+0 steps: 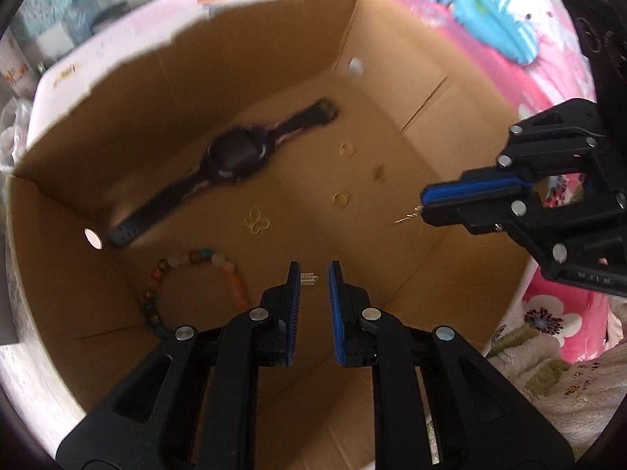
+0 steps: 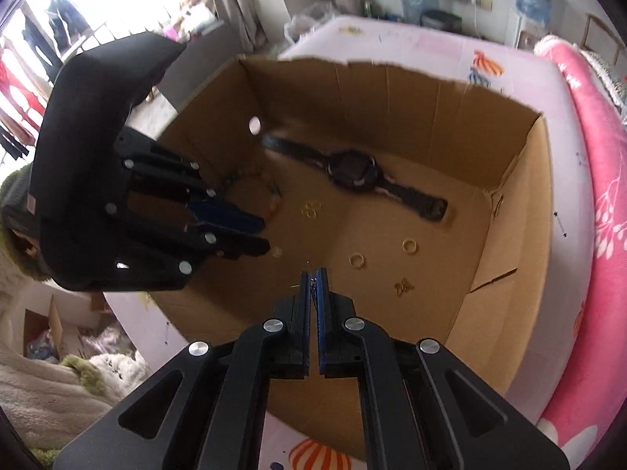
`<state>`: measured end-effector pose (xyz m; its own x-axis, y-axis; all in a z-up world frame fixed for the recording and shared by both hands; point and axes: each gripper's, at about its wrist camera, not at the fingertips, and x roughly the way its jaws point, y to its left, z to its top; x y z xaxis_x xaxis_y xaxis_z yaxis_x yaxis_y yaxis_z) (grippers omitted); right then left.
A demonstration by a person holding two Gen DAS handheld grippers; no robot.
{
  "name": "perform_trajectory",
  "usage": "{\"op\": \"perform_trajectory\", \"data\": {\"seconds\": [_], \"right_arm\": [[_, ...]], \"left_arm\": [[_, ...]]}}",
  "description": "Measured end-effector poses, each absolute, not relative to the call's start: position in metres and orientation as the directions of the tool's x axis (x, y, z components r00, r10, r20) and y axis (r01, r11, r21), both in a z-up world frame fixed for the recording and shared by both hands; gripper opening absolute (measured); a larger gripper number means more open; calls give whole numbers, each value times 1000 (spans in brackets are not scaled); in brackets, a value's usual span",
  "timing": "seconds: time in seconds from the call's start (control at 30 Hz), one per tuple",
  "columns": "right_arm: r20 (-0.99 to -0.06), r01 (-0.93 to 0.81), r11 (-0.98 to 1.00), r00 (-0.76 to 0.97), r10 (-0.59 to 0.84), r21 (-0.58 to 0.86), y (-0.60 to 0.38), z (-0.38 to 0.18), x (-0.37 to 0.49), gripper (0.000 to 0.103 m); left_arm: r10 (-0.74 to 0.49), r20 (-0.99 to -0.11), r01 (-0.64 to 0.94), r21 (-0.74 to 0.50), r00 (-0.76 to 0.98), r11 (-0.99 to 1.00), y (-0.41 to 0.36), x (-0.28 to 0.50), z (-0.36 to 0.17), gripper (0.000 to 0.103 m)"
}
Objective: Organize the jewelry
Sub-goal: 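Open the left gripper to drop the comb charm into the box, then withdraw both grippers from the box back toward the orange bracelet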
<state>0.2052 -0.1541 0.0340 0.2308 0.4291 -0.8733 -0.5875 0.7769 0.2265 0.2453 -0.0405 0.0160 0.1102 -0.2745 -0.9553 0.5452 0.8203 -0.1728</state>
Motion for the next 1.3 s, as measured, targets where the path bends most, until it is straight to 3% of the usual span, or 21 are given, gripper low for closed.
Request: {"op": "perform_trajectory", "data": {"seconds": [0.4,0.6,0.77,0.93,1.03,1.17,1.3], "right_arm": [[-898,-553,808,226,378,201,-159,24,204,5],[-852,-522,826,314,419,214,-180,54,199,24],[-787,-490,843,419,453,224,-198,84,181,39],[-690,-449,866,556,464,221,-207,104,146,63],[-623,-419,875,624,471,243,-210,106,120,75],[-585,-364,896,680,443,255,-218,95,89,81],[-619,-306,918,678,397,254,-226,69,66,84]], "left_arm": [[-235,-968,506,-157,93,848,-41,248,4,15],[-253,-946,497,-124,201,859,-33,237,31,25],[-274,-878,488,-53,393,871,-23,209,81,34],[-299,-768,480,14,567,877,-6,167,122,60],[-281,-714,472,79,642,878,-3,133,126,69],[-330,-716,453,-22,616,891,2,103,112,73],[-359,-750,412,-126,556,903,6,83,87,77]]}}
